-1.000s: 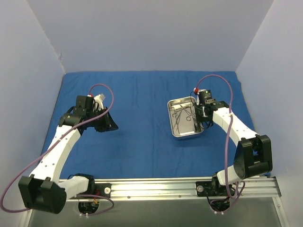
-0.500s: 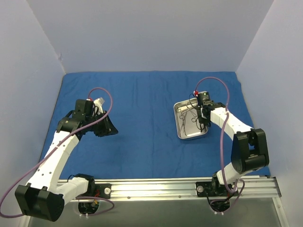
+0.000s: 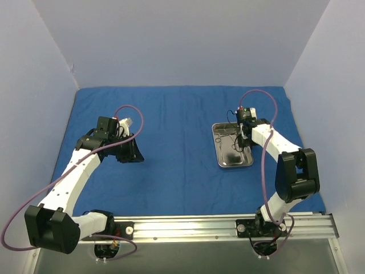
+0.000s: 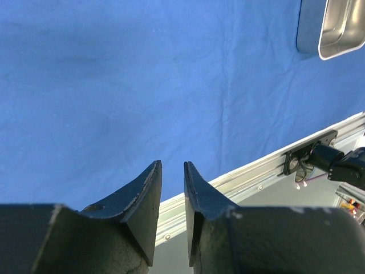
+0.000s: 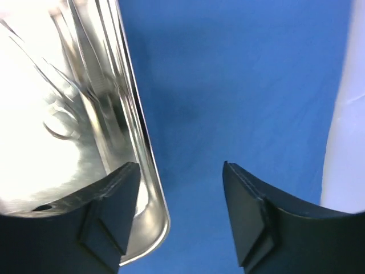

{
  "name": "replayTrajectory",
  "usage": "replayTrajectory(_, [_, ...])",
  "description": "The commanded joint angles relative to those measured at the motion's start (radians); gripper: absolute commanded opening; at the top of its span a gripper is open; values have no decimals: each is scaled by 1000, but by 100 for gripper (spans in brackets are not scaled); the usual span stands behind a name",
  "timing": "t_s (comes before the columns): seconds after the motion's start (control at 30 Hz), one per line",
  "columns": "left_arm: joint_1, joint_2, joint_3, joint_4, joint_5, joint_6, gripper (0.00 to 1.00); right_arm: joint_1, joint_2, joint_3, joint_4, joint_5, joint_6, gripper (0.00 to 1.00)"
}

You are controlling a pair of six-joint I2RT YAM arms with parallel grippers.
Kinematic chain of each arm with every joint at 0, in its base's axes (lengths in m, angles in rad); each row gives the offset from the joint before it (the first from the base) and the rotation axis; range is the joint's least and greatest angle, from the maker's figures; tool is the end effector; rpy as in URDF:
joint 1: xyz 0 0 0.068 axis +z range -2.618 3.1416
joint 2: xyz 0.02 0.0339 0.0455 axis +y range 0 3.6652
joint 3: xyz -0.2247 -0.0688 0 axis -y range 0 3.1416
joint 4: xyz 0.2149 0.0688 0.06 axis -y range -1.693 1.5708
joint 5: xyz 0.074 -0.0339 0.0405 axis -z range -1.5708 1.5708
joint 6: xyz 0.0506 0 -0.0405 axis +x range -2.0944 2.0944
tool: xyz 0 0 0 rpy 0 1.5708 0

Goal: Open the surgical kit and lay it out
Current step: Place the container in the surgical kit, then pick up the medical item from the container.

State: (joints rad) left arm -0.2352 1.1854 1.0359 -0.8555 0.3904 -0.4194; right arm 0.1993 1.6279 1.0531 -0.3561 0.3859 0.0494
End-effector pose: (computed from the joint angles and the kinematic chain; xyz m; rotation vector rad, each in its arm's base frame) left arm 0.2111 -0.0704 0.2471 -0.0915 2.6368 -0.7393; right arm 0.3155 0.0443 0.1744 -0.0252 2.4430 -0.3725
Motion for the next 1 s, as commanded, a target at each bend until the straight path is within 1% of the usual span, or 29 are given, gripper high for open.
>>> replayTrajectory(0.0, [-6,26,56,33,44,51,31,26,-97,146,-89,52,133,61])
replayTrajectory(0.03, [-6,31,56,41,53,51,31,34,-97,169,-96,24,157,61])
replayTrajectory(0.07, [-6,40,55,47,56,51,31,41,-92,195,-92,-45,177,61])
replayTrajectory(0.17, [-6,69,50,59,64,48,31,64,-28,222,-64,-129,269,56])
replayTrajectory(0.2, [-6,78,52,64,67,47,31,68,-4,237,-61,-145,315,51])
replayTrajectory(0.27, [-6,101,65,76,70,41,31,71,85,257,-60,-171,340,46])
replayTrajectory(0.3, [-6,108,75,75,67,39,31,74,148,287,-82,-176,360,45])
replayTrajectory(0.33, [-6,112,87,72,65,37,31,74,174,303,-95,-176,368,45])
replayTrajectory(0.37, [-6,124,119,61,50,39,31,74,196,317,-101,-180,369,45])
replayTrajectory(0.53, [-6,161,179,23,27,48,31,72,266,329,-73,-220,380,45])
replayTrajectory(0.67, [-6,169,164,36,34,41,31,77,282,283,-41,-272,408,43])
replayTrajectory(0.77, [-6,175,150,42,41,36,31,80,285,254,-35,-278,415,42])
replayTrajectory(0.97, [-6,171,151,44,42,41,31,84,227,206,-1,-280,418,41])
